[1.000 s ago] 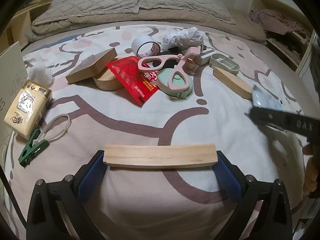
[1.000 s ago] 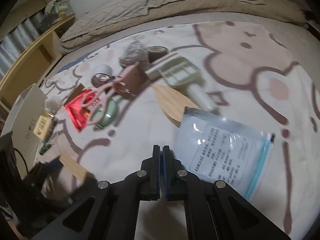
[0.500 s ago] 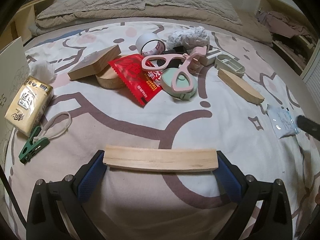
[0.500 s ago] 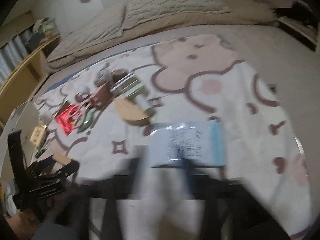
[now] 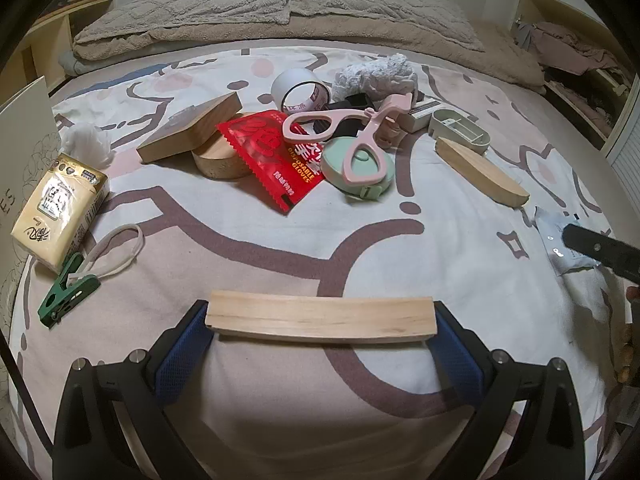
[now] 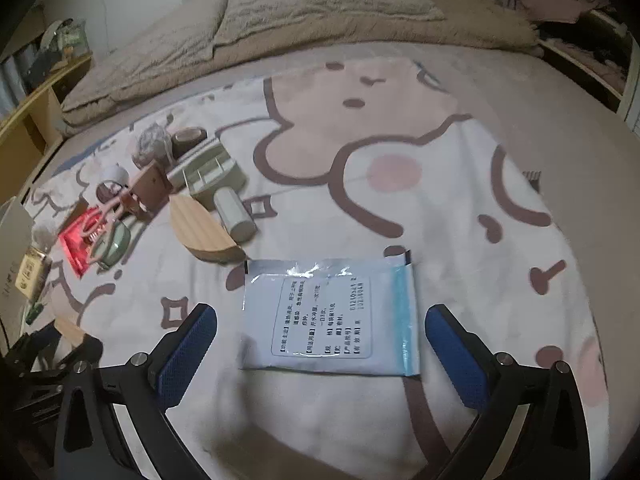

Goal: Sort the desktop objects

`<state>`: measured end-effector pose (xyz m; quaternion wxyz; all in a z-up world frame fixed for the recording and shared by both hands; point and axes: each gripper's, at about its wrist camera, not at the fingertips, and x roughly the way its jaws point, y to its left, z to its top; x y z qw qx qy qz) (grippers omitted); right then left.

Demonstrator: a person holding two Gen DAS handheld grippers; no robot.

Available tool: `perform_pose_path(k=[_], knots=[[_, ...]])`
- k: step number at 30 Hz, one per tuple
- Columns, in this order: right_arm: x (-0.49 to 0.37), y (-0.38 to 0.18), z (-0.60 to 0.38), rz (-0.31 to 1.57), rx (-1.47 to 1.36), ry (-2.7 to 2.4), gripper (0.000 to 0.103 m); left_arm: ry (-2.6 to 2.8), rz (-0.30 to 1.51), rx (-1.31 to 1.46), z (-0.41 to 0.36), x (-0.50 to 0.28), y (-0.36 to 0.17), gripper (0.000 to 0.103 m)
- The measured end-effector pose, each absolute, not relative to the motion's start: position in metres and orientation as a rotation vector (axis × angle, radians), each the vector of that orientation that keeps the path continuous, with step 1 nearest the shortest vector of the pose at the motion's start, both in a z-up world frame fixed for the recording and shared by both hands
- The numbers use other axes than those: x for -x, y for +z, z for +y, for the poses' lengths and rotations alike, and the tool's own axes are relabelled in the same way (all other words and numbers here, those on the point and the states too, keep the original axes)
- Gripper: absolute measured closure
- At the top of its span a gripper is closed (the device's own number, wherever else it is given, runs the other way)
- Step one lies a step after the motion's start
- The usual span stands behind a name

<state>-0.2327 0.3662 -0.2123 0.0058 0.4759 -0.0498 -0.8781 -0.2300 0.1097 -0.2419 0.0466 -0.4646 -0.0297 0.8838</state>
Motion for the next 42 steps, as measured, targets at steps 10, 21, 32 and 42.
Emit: perform_pose_path(k=[10, 21, 32, 42], knots=[[0.246, -0.227, 0.348, -0.002, -1.569, -2.731, 0.000, 2.700, -0.084, 1.414, 0.111, 0.229, -0.243, 0.000], [0.248, -0.235, 0.356, -0.015, -1.551, -2.727, 0.000, 2.683, -0.097, 1.430, 0.109, 0.231, -0.242, 0.000], [0.233, -0.233, 0.355, -0.012, -1.402, -2.801, 0.005, 2.694, -0.123, 1.390, 0.108, 0.228, -0.240, 0.001], [0.229, -0.229, 0.342, 0.062, -1.312, -2.839, 0.021, 2.731, -0.069, 1.355, 0.113, 0.224, -0.241, 0.003]])
